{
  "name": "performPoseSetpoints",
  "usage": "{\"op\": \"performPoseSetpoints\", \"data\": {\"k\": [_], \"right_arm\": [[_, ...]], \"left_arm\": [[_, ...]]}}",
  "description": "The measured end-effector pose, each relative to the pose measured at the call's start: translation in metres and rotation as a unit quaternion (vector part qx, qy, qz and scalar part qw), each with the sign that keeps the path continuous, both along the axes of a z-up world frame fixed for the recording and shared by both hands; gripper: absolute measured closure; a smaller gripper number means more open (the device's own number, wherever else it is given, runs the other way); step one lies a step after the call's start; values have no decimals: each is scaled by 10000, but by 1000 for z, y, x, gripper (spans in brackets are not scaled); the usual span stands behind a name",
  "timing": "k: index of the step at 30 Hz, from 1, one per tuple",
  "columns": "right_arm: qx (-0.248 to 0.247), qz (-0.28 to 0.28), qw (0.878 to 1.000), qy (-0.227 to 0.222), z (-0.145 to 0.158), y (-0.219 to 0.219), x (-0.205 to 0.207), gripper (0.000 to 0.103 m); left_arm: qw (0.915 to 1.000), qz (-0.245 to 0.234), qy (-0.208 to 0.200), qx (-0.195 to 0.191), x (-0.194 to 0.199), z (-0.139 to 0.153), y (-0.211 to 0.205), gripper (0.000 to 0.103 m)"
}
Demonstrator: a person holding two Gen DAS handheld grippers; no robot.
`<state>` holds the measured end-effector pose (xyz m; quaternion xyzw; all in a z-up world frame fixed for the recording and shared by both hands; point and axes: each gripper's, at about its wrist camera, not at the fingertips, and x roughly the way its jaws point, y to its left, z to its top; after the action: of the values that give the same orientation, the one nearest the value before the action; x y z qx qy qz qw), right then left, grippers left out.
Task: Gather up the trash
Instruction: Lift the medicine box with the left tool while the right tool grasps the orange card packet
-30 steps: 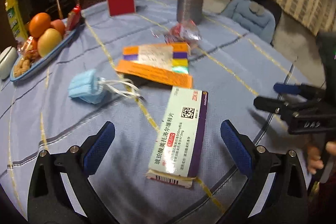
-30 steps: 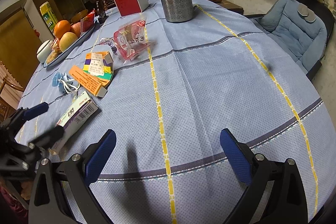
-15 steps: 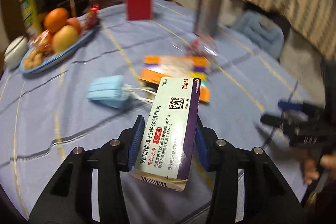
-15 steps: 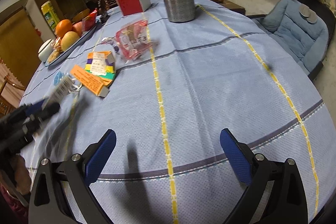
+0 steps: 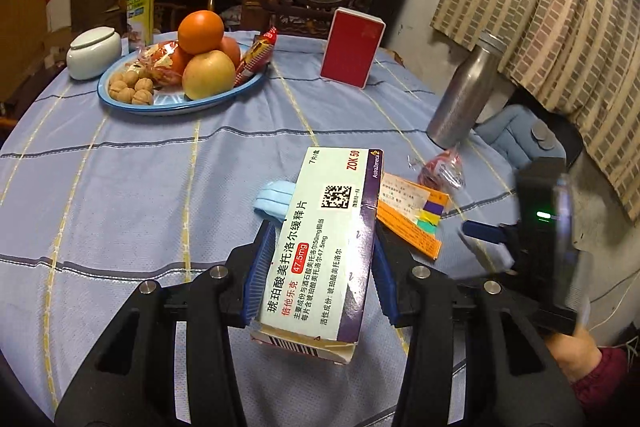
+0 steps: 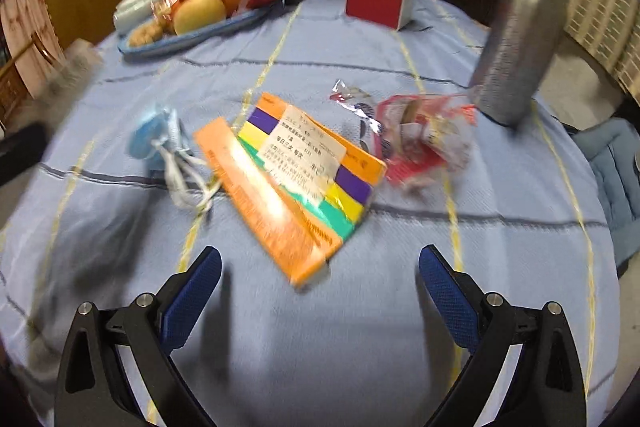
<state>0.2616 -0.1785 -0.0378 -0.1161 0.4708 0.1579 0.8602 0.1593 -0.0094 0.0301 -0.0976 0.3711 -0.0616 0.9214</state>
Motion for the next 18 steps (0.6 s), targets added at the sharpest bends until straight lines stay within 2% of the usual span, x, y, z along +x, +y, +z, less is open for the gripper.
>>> {"op": "performPoseSetpoints", "data": {"k": [2, 4, 5, 6, 7, 8, 13, 16, 17, 18], "right_arm": [[171, -40, 9998, 41, -2, -2, 8, 6], [484, -24, 9988, -27, 1, -7, 6, 17], [545, 109, 9984, -82, 4, -6, 1, 48], [563, 207, 9982, -70, 6, -5, -2, 62], [679, 285, 9973, 15, 8, -6, -9, 97], [771, 293, 9966, 31, 10, -7, -15, 102], [823, 318, 9952, -411, 27, -24, -74, 102], [465, 347, 9968, -547, 31, -22, -86, 101], [325, 313, 9970, -631, 34, -19, -82, 93], [299, 302, 9970, -650, 35, -18, -79, 64]], "left_arm": [[10000, -11, 21, -57, 1, 0, 2, 56], [10000, -9, 36, -85, 2, 0, 2, 56], [10000, -11, 39, -89, 3, 0, 2, 56], [10000, -11, 36, -87, 3, 0, 2, 56], [10000, -11, 34, -83, 3, 0, 2, 56], [10000, -7, 32, -73, 2, 0, 2, 56], [10000, -37, -58, -5, -2, 2, -2, 56], [9999, -24, -126, 27, -5, 3, -3, 56], [9999, -10, -137, 43, -5, 3, -3, 56], [9999, 32, -155, 63, -6, 2, -2, 56]]}}
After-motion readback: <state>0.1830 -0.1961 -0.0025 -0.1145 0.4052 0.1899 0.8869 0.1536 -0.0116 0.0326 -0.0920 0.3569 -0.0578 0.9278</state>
